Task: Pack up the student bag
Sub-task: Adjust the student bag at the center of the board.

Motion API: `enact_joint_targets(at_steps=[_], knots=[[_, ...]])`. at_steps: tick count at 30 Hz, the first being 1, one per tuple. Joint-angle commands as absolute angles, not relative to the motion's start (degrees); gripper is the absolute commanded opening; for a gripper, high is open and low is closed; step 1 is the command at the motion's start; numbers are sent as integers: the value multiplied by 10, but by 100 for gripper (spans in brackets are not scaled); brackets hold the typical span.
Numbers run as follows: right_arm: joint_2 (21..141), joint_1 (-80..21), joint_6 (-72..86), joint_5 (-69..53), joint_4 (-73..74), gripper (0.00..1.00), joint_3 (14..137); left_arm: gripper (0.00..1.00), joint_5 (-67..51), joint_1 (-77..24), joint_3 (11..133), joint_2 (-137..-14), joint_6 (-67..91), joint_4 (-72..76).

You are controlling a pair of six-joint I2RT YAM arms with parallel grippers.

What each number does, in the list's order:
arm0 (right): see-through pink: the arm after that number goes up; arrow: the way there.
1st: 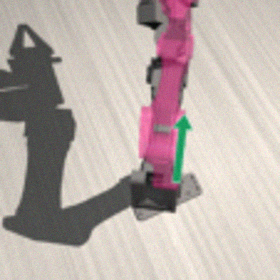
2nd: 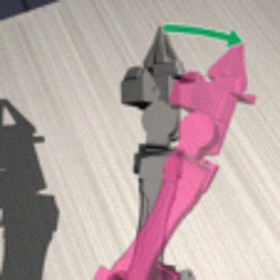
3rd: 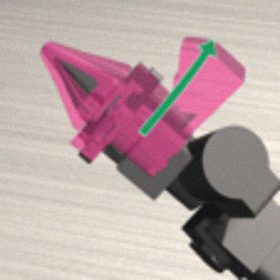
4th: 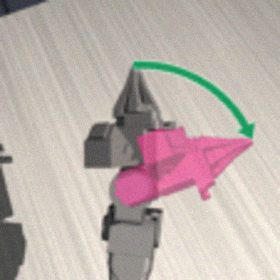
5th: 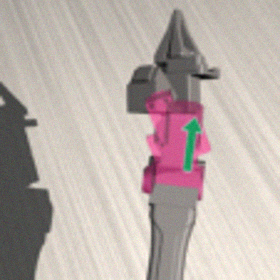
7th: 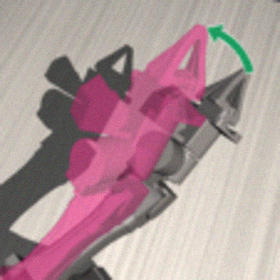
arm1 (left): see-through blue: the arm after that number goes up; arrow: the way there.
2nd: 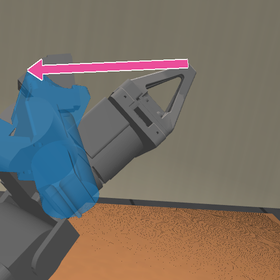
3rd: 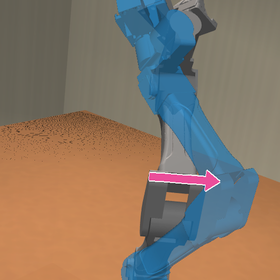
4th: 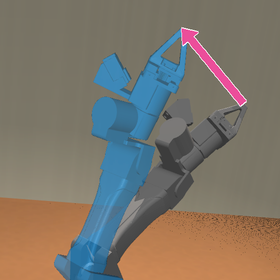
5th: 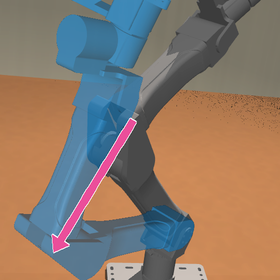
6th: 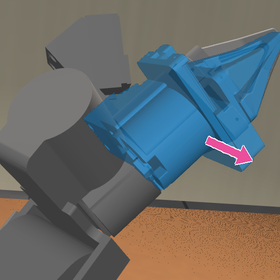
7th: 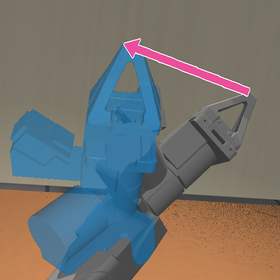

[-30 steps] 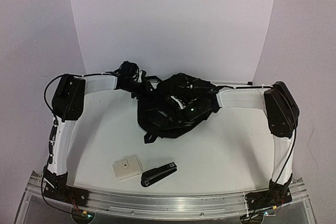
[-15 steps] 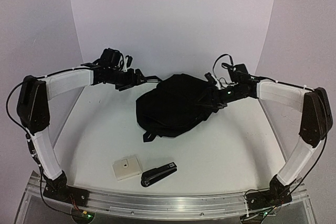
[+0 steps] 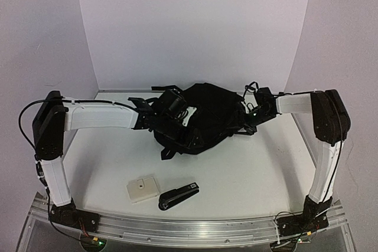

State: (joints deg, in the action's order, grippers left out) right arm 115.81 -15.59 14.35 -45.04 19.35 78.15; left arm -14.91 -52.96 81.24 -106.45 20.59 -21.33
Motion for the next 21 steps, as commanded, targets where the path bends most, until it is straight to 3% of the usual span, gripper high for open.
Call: enact_joint_targets(at_steps=[1, 8, 11, 14, 21], knots=[[1166, -170, 193, -513, 147, 75, 785, 59, -151, -537, 848, -1097, 200, -218], [1206, -194, 236, -503, 71, 72, 774, 58, -148, -538, 868, -1121, 215, -209], [1223, -194, 246, -501, 46, 58, 772, 57, -137, -538, 883, -1134, 223, -215], [1217, -194, 278, -518, -18, 37, 748, 54, -127, -538, 887, -1139, 231, -215], [1194, -203, 311, -565, -115, 10, 696, 48, -141, -538, 889, -1152, 251, -189]])
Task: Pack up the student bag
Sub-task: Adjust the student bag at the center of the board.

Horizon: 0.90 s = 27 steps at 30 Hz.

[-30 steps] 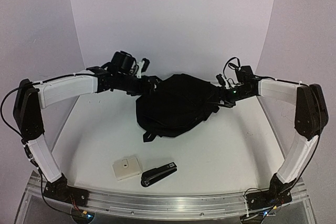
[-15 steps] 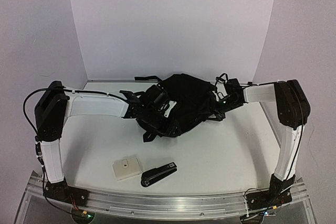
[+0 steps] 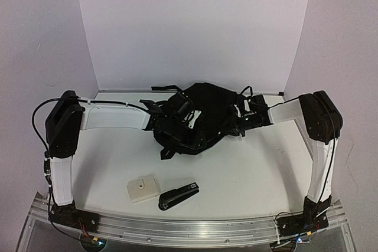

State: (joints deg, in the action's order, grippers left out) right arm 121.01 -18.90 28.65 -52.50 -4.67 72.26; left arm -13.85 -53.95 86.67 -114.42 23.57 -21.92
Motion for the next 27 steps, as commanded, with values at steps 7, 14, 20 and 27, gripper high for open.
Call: enact_joint_targets(at_steps=[7, 14, 20, 27], knots=[[1175, -216, 329, -579, -190, 0, 661, 44, -137, -525, 902, -1157, 268, -169], [1167, -220, 332, -567, -205, 0, 651, 40, -140, -513, 953, -1181, 257, -175], [1172, -220, 355, -569, -221, 0, 651, 39, -122, -512, 1023, -1250, 232, -231], [1177, -220, 384, -575, -242, 0, 649, 39, -119, -512, 1042, -1284, 221, -239]])
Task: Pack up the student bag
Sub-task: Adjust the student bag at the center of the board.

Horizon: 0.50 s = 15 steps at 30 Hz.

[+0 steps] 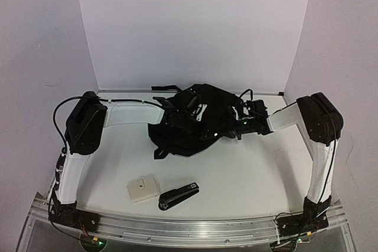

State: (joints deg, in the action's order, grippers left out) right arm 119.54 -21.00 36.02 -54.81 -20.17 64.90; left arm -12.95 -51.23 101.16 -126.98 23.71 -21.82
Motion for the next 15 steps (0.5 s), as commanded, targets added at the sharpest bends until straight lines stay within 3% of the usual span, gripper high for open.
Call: enact_joint_targets(at_steps=[1, 7, 15], knots=[[1178, -220, 389, -576, -245, 0, 649, 39, -118, -512, 1043, -1287, 220, -238], [1181, -220, 402, -579, -261, 0, 645, 36, -129, -514, 1049, -1292, 216, -239], [1185, -220, 406, -581, -272, 0, 642, 36, -136, -536, 1020, -1206, 212, -238]])
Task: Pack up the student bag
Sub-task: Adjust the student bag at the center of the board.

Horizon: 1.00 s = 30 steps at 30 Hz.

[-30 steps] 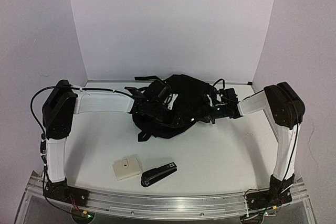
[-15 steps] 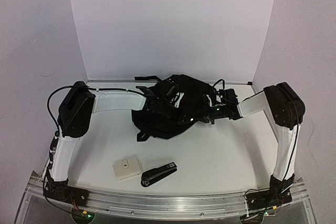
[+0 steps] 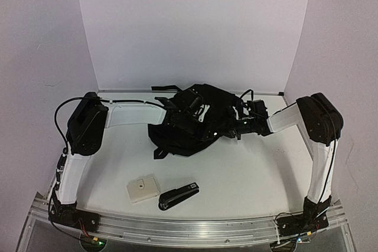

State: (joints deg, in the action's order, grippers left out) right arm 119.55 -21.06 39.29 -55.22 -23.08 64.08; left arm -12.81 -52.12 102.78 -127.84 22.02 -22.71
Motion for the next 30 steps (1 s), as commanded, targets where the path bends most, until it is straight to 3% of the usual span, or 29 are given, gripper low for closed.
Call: enact_joint_targets(at_steps=[1, 30], knots=[[1184, -220, 408, -582, -274, 0, 641, 36, -137, -536, 1014, -1199, 215, -236], [1172, -220, 416, -590, -291, 0, 632, 33, -185, -505, 1036, -1262, 263, -253]])
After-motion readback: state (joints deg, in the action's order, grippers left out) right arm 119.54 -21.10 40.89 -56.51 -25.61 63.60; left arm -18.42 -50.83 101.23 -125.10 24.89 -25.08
